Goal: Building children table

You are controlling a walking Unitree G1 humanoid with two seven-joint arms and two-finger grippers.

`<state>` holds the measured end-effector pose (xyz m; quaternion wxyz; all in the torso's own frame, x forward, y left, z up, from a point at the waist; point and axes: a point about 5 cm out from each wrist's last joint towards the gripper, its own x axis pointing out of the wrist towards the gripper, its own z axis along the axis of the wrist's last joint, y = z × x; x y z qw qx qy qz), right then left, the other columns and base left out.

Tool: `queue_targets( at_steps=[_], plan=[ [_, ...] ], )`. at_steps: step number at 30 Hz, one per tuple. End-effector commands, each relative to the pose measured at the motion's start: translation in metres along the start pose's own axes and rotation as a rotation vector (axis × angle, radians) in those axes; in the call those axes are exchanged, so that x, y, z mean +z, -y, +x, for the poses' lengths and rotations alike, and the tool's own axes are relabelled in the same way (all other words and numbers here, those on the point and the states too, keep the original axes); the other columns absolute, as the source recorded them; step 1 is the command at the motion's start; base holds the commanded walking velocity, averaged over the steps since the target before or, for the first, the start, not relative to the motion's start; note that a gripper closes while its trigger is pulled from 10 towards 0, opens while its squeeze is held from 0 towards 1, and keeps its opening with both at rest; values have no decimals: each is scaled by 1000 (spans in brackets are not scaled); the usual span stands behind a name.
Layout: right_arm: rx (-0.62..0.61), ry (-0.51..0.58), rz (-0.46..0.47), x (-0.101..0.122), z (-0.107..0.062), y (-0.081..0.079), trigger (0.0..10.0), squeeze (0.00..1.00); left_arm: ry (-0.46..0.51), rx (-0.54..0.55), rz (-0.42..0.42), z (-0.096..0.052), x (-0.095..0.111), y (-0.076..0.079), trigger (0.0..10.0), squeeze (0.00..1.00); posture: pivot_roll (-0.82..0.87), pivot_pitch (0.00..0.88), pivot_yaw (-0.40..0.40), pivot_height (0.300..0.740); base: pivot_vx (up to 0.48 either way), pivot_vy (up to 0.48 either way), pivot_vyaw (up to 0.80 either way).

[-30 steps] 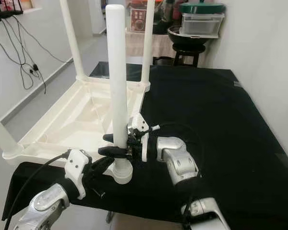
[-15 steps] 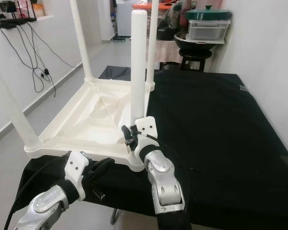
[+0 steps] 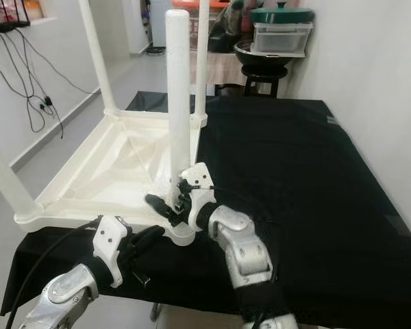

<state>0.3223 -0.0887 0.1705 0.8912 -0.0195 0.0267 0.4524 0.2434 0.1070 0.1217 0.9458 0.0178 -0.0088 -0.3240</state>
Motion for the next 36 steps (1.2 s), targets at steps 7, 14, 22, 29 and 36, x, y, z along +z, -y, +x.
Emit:
queue_targets(
  at_steps=[7,14,22,29,36],
  plan=[
    [204,-39,-26,-2,3,25,10000,0,-19,12,8,-4,-1,0,10000,0,34,0,-49,740,0,0,0],
    [214,-80,80,-15,-5,44,0,0,-23,14,9,-5,-1,1,10000,0,46,0,-54,740,0,0,0],
    [213,-65,93,-17,-25,60,0,0,-20,14,5,-6,0,3,10000,0,35,0,-54,740,0,0,0],
    [30,-27,36,-17,-63,72,0,0,-13,10,-4,-8,3,4,10000,0,2,0,-47,740,0,0,0],
    [-747,-198,148,-48,-106,27,0,0,-22,-2,1,-12,4,2,10000,0,-7,0,-47,740,0,0,0]
  ],
)
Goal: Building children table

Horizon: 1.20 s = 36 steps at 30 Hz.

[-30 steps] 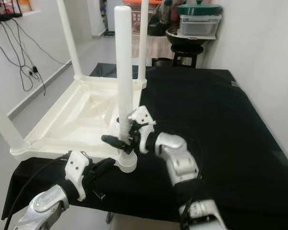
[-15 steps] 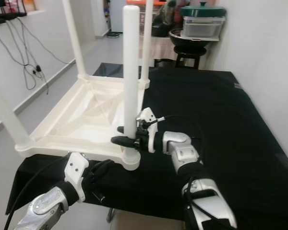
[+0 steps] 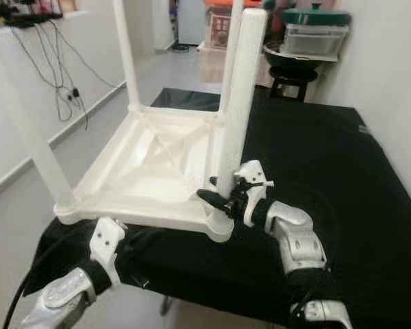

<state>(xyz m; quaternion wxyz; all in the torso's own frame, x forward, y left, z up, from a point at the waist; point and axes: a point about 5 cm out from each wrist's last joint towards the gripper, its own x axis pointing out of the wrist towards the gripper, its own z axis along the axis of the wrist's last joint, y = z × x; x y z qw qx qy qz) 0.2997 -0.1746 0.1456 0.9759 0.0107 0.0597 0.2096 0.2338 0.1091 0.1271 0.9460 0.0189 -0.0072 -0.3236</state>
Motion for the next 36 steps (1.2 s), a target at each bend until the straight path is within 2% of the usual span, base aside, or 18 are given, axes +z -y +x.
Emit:
queue_targets(
  at_steps=[1,2,4,7,11,13,14,15,17,21,23,24,26,28,29,31,35,36],
  plan=[
    [-243,-153,11,-18,-23,9,0,0,-18,-2,0,-3,-1,-3,10000,0,-7,0,-47,740,0,0,0],
    [-243,-153,11,-18,-23,9,0,0,-18,-2,0,-3,-1,-3,10000,0,-7,0,-47,740,0,0,0],
    [-410,-228,13,-29,-57,-5,0,0,-24,-6,2,-5,-1,-4,10000,0,-26,0,-34,740,0,0,0],
    [-325,-210,-47,-26,-53,-15,0,0,-32,-19,2,-4,-3,-5,10000,0,-24,0,-31,740,0,0,0],
    [-287,-202,-55,-24,-50,-20,0,0,-35,-21,3,-4,-3,-5,10000,0,-22,0,-30,740,0,0,0],
    [-195,-190,-75,-18,-40,-35,0,0,-40,-19,5,-4,-4,-6,10000,0,-17,0,-27,740,0,0,0],
    [-113,-179,-56,-12,-32,-45,10000,0,-42,-17,7,-4,-4,-6,10000,0,-12,0,-32,740,0,0,0],
    [-73,-181,-39,-6,-28,-53,10000,1000,-43,-15,8,-4,-5,-6,10000,0,-12,0,-32,740,0,0,0],
    [148,-111,-23,9,-15,-69,10000,1000,-46,-16,10,-3,-6,-6,10000,0,-3,0,-34,740,0,0,0],
    [223,-76,-34,15,-13,-72,10000,1000,-46,-17,10,-2,-6,-6,10000,0,-3,0,-34,740,0,0,0],
    [393,-24,-140,23,-6,-68,10000,969,-47,-17,10,-1,-7,-5,10000,0,5,0,-39,740,0,0,0],
    [441,-23,-187,24,0,-58,10000,0,-47,-16,10,0,-7,-5,10000,0,12,0,-43,740,0,0,0],
    [441,-23,-187,24,0,-58,10000,0,-47,-16,10,0,-7,-5,10000,0,12,0,-43,740,0,0,0],
    [475,-34,-232,24,13,-35,10000,0,-45,-14,10,1,-8,-4,10000,0,16,0,-44,740,0,0,0],
    [475,-34,-232,24,13,-35,10000,0,-45,-14,10,1,-8,-4,10000,0,16,0,-44,740,0,0,0],
    [487,-74,-237,22,31,-15,10000,0,-41,-11,9,2,-8,-3,10000,0,26,0,-52,740,0,0,0],
    [505,-113,-237,20,41,-6,10000,0,-39,-9,9,3,-7,-3,10000,0,31,0,-55,740,0,0,0],
    [512,-126,-220,19,46,-3,7804,0,-37,-7,8,3,-7,-2,10000,0,34,0,-60,740,0,0,0]
  ],
)
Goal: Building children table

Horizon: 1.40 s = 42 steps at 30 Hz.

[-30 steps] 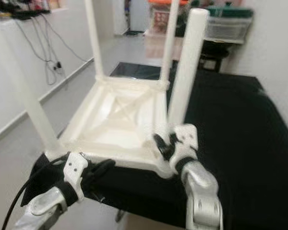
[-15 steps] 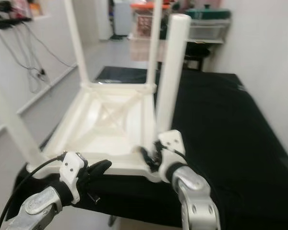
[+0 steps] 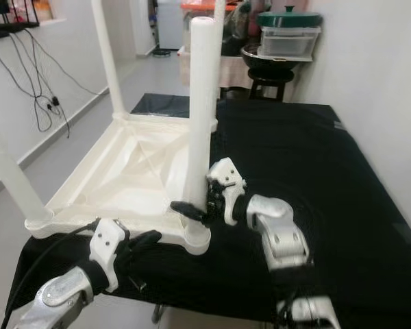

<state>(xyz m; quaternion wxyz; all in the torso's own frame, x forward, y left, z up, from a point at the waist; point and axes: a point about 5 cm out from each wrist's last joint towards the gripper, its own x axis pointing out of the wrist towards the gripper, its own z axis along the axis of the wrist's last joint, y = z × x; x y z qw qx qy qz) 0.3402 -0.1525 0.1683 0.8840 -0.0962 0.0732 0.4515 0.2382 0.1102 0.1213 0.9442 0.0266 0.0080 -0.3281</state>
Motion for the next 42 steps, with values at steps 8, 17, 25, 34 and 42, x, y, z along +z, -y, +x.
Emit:
queue_targets(
  at_steps=[8,17,25,34,42],
  plan=[
    [81,-66,51,-26,1,9,0,0,5,13,2,0,0,3,10000,0,38,0,-67,740,0,0,0],
    [-2,31,75,-26,-21,16,0,0,13,11,-7,-2,2,3,10000,0,4,0,-51,740,0,0,0],
    [-914,-81,184,-30,-47,-18,0,0,9,0,-15,-8,4,0,10000,0,-32,0,-27,740,0,0,0],
    [-711,-96,149,-29,-24,-65,0,0,2,-19,-21,-5,3,0,10000,0,-41,0,-20,740,0,0,0],
    [-562,-22,168,-14,-12,-65,10000,1000,5,-2,-19,-3,3,-2,10000,0,-41,0,-20,740,0,0,0]
  ],
)
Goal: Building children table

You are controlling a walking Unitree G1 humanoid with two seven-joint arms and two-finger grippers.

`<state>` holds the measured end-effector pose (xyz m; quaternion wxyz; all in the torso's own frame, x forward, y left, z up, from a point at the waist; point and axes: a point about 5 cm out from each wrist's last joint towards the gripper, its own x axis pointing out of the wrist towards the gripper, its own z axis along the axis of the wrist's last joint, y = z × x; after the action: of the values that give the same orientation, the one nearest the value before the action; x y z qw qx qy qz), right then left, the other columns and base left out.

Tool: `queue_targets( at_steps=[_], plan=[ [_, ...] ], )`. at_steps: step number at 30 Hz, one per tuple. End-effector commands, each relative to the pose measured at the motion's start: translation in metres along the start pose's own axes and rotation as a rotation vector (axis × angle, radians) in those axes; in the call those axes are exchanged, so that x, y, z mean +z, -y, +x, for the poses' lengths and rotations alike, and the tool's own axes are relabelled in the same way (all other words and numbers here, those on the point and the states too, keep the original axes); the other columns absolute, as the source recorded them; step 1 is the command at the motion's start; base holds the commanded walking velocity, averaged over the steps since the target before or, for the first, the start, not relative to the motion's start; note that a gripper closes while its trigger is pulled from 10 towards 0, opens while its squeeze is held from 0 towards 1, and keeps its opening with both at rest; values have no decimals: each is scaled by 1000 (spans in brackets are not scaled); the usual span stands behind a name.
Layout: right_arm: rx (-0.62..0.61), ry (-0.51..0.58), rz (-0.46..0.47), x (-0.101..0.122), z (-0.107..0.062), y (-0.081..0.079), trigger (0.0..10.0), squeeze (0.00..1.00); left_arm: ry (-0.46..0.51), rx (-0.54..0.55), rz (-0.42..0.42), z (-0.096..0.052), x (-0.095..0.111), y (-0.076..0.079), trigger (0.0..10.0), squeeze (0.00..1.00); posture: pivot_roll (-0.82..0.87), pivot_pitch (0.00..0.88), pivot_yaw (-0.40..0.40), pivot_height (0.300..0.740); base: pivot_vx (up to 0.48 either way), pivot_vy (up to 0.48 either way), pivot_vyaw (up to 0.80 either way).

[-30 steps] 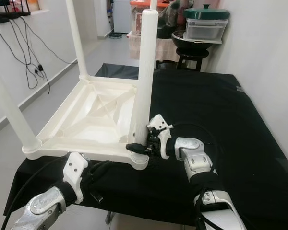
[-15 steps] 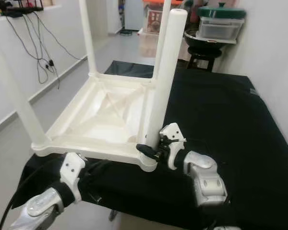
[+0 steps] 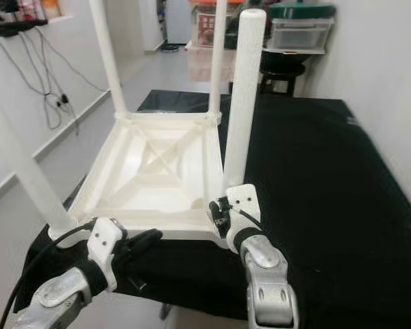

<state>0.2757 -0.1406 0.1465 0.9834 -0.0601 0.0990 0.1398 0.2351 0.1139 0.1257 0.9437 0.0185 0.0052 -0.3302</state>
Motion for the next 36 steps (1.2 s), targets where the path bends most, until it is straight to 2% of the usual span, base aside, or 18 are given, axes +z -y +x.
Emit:
queue_targets(
  at_steps=[1,4,5,6,8,9,10,11,12,13,14,17,18,19,20,25,30,36],
  plan=[
    [83,25,20,6,6,-11,10000,1000,-6,2,-6,1,-1,-1,10000,0,-41,0,-20,740,0,0,0],
    [230,137,51,34,17,-15,10000,1000,-8,-7,-7,3,-2,0,10000,0,-39,0,-22,740,0,0,0],
    [230,137,51,34,17,-15,10000,1000,-8,-7,-7,3,-2,0,10000,0,-39,0,-22,740,0,0,0],
    [293,165,45,40,19,-15,10000,1000,-8,-9,-8,4,-2,0,10000,0,-37,0,-22,740,0,0,0],
    [293,165,45,40,19,-15,10000,1000,-8,-9,-8,4,-2,0,10000,0,-37,0,-22,740,0,0,0],
    [429,191,17,45,21,-14,10000,906,-8,-9,-8,4,-2,0,10000,0,-32,0,-23,740,0,0,0],
    [546,210,-28,47,21,-11,10000,0,-8,-9,-8,5,-2,0,10000,0,-23,0,-25,740,0,0,0],
    [546,210,-28,47,21,-11,10000,0,-8,-9,-8,5,-2,0,10000,0,-23,0,-25,740,0,0,0],
    [656,210,-64,45,23,-7,10000,0,-8,-9,-7,5,-2,0,10000,0,-14,0,-30,740,0,0,0],
    [656,210,-64,45,23,-7,10000,0,-8,-9,-7,5,-2,0,10000,0,-14,0,-30,740,0,0,0],
    [745,199,-74,43,26,-3,10000,0,-8,-8,-7,6,-3,1,10000,0,-7,0,-31,740,0,0,0],
    [787,191,-74,42,27,-1,10000,0,-9,-8,-7,6,-3,1,10000,0,-7,0,-31,740,0,0,0],
    [821,176,-71,40,33,2,10000,0,-10,-7,-6,6,-4,1,10000,0,1,0,-37,740,0,0,0],
    [848,165,-70,39,37,4,7765,0,-11,-7,-6,6,-4,2,10000,0,2,0,-37,740,0,0,0],
    [865,154,-68,39,41,5,0,0,-11,-7,-6,6,-4,2,10000,0,6,0,-38,740,0,0,0],
    [923,165,-62,40,45,9,0,0,-10,-6,-6,6,-4,3,10000,0,6,0,-43,740,0,0,0],
    [925,189,-49,40,40,16,0,0,-6,-5,-10,6,-4,5,10000,0,-4,0,-40,740,0,0,0],
    [782,187,-57,35,33,24,0,0,-3,-11,-16,5,-4,6,10000,0,-18,0,-38,740,0,0,0]
  ],
)
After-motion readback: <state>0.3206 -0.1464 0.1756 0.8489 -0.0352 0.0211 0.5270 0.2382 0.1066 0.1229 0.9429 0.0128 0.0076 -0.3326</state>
